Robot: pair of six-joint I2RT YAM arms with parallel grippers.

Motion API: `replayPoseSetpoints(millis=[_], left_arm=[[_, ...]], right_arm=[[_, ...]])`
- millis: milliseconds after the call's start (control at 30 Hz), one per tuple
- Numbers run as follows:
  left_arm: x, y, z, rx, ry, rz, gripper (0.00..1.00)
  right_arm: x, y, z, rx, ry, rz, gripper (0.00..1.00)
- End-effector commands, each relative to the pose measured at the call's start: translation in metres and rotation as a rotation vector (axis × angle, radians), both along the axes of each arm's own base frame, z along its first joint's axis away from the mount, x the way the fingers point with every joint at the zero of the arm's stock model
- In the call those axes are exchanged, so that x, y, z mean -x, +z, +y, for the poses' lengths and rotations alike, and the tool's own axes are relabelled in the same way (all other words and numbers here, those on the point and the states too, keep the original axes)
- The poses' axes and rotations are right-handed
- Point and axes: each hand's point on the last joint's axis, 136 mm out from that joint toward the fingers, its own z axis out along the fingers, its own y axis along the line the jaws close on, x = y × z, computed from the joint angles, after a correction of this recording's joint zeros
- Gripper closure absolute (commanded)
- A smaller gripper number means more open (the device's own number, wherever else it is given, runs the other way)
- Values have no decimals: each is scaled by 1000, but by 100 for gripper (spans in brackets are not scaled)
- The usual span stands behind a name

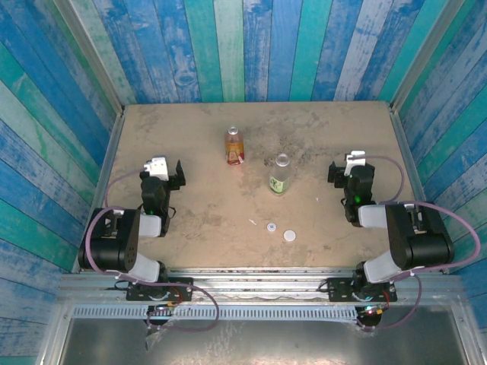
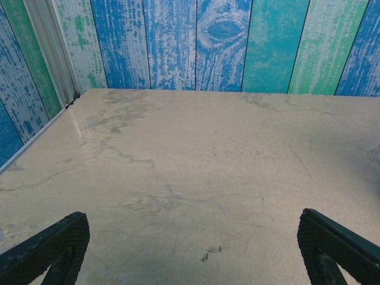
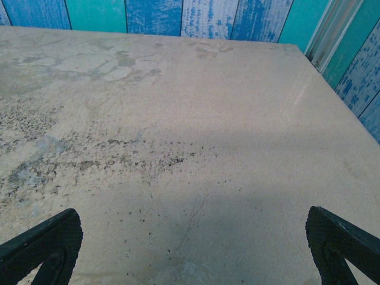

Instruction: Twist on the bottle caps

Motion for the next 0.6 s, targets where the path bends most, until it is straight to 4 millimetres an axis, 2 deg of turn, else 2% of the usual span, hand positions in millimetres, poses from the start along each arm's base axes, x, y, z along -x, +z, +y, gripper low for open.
replayPoseSetpoints(millis=[0, 400, 500, 567], left_arm=[[-4, -3, 4, 2, 21, 11, 6], [-3, -1, 2, -6, 8, 3, 6], [2, 10, 3, -4, 14, -11, 6], [6, 25, 3, -6, 19, -35, 6]], right_arm=[[-4, 3, 0, 2, -6, -6, 0], [-3, 3, 0, 3, -5, -8, 0], [-3, 6, 2, 3, 6, -15, 0], [-2, 11, 4, 2, 18, -20, 0]])
